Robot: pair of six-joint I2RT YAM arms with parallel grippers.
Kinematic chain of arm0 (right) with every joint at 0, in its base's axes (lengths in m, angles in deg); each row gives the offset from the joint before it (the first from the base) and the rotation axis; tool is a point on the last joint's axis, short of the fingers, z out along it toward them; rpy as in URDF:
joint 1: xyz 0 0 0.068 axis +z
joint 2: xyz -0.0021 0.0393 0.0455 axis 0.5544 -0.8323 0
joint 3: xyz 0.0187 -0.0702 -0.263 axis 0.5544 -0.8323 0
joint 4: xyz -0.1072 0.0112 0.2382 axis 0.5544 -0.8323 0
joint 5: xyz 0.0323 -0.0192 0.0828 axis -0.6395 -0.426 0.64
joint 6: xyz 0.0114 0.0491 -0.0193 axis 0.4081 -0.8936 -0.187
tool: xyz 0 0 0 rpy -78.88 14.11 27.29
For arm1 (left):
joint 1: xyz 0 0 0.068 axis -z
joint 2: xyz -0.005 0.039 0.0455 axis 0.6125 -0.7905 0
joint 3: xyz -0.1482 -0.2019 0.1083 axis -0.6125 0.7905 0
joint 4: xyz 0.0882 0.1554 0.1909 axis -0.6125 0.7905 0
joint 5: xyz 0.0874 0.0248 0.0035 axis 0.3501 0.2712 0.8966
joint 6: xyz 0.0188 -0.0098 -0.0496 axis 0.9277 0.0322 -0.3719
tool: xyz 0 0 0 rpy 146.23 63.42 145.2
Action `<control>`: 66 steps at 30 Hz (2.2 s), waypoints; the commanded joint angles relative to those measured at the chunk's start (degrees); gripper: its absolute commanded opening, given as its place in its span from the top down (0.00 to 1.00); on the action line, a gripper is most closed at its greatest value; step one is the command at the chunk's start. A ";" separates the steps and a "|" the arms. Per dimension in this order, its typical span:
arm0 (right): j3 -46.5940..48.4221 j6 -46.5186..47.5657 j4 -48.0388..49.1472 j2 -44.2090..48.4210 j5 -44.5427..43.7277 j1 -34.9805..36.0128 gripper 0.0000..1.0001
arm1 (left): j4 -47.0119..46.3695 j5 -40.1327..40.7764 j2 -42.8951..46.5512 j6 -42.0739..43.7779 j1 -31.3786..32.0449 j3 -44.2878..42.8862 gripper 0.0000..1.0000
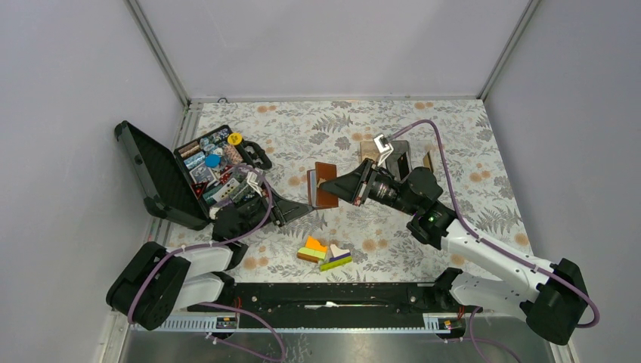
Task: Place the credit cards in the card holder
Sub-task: Open the card holder at the center of the board.
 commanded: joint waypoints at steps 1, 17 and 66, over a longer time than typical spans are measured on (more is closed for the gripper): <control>-0.73 0.77 1.28 0.50 -0.68 -0.32 1.00 | -4.91 1.57 0.50 0.65 0.20 -1.41 1.00; -7.53 12.37 -16.08 -4.69 -23.01 -0.32 0.94 | 55.35 16.67 21.67 28.29 0.36 -8.79 1.00; 8.07 24.72 -16.22 -32.89 -16.00 3.90 0.44 | 61.38 13.27 1.34 33.13 0.29 -16.48 1.00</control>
